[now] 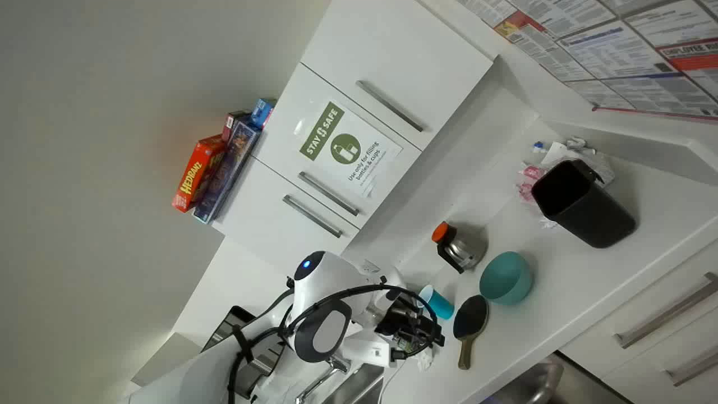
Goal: Move the candies from the cup to the bowl
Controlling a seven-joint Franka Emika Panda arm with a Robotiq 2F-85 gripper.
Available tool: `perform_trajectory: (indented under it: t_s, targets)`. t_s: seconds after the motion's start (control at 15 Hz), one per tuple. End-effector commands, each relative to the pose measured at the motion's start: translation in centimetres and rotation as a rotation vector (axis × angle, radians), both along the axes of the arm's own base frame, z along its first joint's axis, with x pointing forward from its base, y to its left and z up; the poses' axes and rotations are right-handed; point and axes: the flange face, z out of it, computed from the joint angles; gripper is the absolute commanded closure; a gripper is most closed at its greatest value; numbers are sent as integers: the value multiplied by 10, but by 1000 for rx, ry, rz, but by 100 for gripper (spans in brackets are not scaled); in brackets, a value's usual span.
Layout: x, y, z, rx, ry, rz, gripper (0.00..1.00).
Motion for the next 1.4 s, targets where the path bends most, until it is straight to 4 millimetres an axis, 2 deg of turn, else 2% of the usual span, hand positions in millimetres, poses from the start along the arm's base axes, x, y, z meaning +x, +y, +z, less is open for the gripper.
perform_trajectory:
  t_s: [0.0,0.27,0.47,0.67,0.87,1.13,1.33]
  targets:
    - [0,0,1,0,1,0,0]
    - [0,0,1,0,1,0,0]
    - [21,19,8,-35,-35,27,0]
    - [58,50,14,-98,-100,90,0]
    - [106,89,13,-149,-174,152,0]
    - [158,132,-2,-173,-237,201,0]
    - [179,152,-17,-185,-231,223,0]
